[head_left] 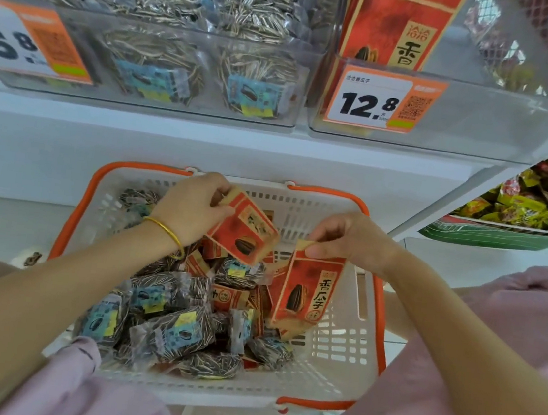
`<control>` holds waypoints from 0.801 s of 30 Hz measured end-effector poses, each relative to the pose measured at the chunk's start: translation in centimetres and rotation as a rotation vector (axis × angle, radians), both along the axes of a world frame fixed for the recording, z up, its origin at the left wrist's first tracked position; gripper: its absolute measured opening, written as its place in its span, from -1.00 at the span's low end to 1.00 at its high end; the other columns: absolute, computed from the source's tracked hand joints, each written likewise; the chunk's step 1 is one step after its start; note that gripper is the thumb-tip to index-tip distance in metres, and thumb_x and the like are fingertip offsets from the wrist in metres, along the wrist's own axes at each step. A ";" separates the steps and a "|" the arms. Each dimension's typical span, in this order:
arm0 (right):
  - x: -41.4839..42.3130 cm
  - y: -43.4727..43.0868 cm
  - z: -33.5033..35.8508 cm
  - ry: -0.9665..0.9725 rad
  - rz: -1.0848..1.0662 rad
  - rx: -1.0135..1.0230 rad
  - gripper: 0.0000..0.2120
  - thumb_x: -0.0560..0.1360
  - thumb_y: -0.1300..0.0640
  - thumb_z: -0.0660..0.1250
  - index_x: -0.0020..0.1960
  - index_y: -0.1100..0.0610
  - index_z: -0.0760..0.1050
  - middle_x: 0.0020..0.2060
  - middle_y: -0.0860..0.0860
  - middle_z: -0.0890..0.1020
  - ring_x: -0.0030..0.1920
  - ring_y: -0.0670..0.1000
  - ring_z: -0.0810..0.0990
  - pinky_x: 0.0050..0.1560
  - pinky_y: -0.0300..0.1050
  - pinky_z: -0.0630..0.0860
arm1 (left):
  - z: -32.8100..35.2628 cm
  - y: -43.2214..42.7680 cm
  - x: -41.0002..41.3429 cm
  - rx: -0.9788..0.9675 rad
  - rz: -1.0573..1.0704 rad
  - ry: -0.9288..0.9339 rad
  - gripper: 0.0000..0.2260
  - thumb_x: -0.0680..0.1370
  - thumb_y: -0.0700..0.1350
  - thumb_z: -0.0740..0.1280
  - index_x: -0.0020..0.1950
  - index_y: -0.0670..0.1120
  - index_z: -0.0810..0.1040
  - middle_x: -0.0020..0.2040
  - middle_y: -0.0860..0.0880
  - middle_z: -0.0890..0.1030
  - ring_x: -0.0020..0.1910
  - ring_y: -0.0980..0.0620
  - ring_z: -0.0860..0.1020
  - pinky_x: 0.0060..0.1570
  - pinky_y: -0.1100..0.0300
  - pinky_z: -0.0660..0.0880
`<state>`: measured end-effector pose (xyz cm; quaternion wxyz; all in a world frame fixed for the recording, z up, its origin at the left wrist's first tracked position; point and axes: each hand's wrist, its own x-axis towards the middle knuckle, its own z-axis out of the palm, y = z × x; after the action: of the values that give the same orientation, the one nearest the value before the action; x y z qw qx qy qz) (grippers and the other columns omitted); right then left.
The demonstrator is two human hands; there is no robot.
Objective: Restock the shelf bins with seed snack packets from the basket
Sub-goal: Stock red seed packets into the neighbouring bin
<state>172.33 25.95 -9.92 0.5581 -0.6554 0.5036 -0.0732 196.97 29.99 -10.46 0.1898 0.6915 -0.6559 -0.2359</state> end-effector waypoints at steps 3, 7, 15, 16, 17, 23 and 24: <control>2.3 0.4 0.9 -0.100 0.030 -0.081 -0.85 0.36 0.29 0.48 -0.28 0.08 0.60 -0.38 -0.11 0.64 -0.33 -0.16 0.60 -0.25 -0.30 0.55 | 0.2 0.3 -1.6 0.044 -0.089 0.166 -0.91 0.51 -0.10 0.36 -0.11 -0.11 0.61 -0.23 0.08 0.55 -0.23 0.15 0.49 -0.21 0.33 0.39; 4.4 0.5 1.0 -0.143 0.007 -0.278 -0.83 0.33 0.22 0.52 -0.28 0.06 0.54 -0.25 -0.09 0.56 -0.24 -0.18 0.55 -0.19 -0.41 0.46 | 0.8 0.8 -2.3 0.115 -0.095 0.385 -0.88 0.53 -0.14 0.34 -0.19 -0.07 0.63 -0.34 0.11 0.55 -0.38 0.31 0.48 -0.30 0.44 0.37; 5.7 0.5 0.6 -0.157 -0.104 -0.375 -0.65 0.30 0.16 0.55 -0.28 0.05 0.33 -0.26 0.03 0.55 -0.26 -0.05 0.52 -0.19 -0.03 0.50 | 2.1 1.7 -2.0 0.145 -0.039 0.517 -0.80 0.50 0.03 0.32 -0.16 -0.08 0.59 -0.31 0.09 0.57 -0.35 0.26 0.51 -0.27 0.48 0.38; 5.8 0.7 0.5 -0.149 -0.109 -0.384 -0.65 0.29 0.16 0.55 -0.27 0.05 0.34 -0.26 0.04 0.53 -0.25 -0.04 0.50 -0.20 -0.05 0.48 | 2.2 1.7 -2.0 0.152 -0.053 0.530 -0.93 0.49 -0.07 0.37 -0.13 -0.04 0.59 -0.26 0.11 0.60 -0.31 0.30 0.54 -0.25 0.50 0.41; 5.8 0.8 0.5 -0.150 -0.115 -0.379 -0.65 0.30 0.16 0.55 -0.27 0.05 0.35 -0.25 0.05 0.53 -0.24 -0.02 0.49 -0.19 -0.06 0.47 | 2.2 1.8 -2.0 0.158 -0.060 0.543 -0.95 0.47 -0.16 0.41 -0.11 -0.03 0.59 -0.21 0.09 0.62 -0.27 0.32 0.56 -0.23 0.50 0.44; 3.2 2.5 1.5 -0.294 -0.256 -0.121 -0.72 0.45 0.03 0.40 0.09 0.09 0.45 0.01 0.01 0.59 0.06 0.06 0.60 0.03 -0.05 0.58 | 3.1 1.8 -2.8 0.073 -0.028 0.555 -0.77 0.43 -0.28 0.43 -0.10 0.06 0.55 -0.17 0.13 0.61 -0.23 0.37 0.56 -0.22 0.51 0.46; 2.3 3.0 1.9 -0.306 -0.189 -0.081 -0.66 0.46 0.02 0.40 0.19 0.04 0.42 0.04 -0.04 0.60 0.10 0.04 0.60 0.06 -0.06 0.58 | 3.7 1.7 -3.2 0.039 -0.024 0.552 -0.75 0.43 -0.27 0.43 -0.09 0.08 0.54 -0.18 0.14 0.61 -0.21 0.36 0.56 -0.22 0.51 0.46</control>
<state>174.66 28.99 -8.07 0.5918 -0.6085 0.4687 -0.2443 193.73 31.69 -6.78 0.3451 0.5966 -0.5829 -0.4303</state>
